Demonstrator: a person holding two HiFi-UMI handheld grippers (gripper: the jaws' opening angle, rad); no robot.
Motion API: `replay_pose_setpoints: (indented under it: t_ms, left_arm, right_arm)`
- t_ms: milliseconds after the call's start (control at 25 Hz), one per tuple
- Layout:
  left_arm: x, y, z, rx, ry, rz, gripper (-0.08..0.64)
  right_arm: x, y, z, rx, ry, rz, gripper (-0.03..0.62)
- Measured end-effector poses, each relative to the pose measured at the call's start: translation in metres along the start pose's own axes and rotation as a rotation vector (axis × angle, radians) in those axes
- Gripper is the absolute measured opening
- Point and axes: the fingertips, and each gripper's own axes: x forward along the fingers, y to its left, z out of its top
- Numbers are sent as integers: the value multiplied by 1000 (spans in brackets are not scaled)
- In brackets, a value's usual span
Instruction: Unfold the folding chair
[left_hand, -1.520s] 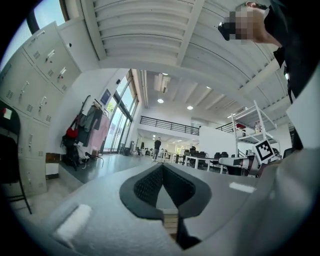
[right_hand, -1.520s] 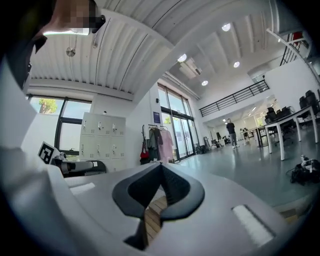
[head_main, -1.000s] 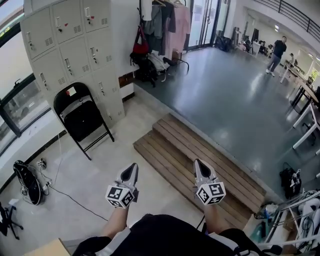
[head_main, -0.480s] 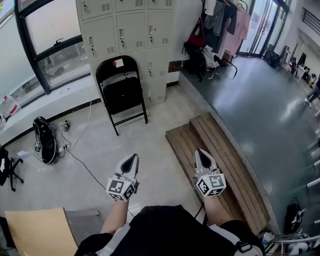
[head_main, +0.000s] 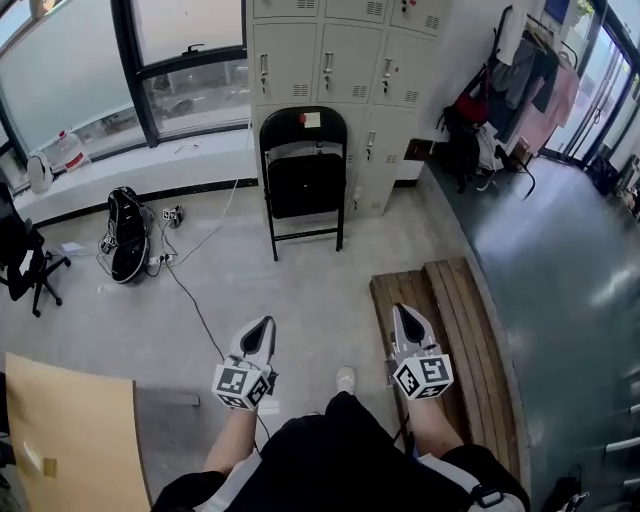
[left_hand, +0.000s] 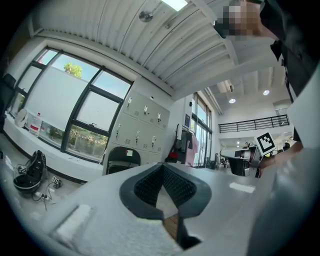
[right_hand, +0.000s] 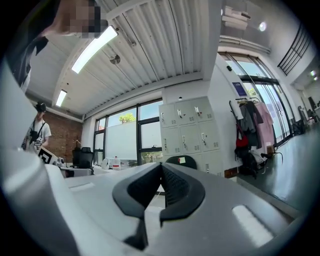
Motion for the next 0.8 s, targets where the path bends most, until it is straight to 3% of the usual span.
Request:
replay_pose_setpoints:
  t_ms: [480, 800]
  left_arm:
    - [51, 56, 22, 39, -27, 187, 0]
    - [128, 70, 30, 54, -64, 246, 31]
  right_arm:
    - [121, -25, 7, 42, -25, 175, 3]
    - [181, -88, 14, 68, -39, 193, 3]
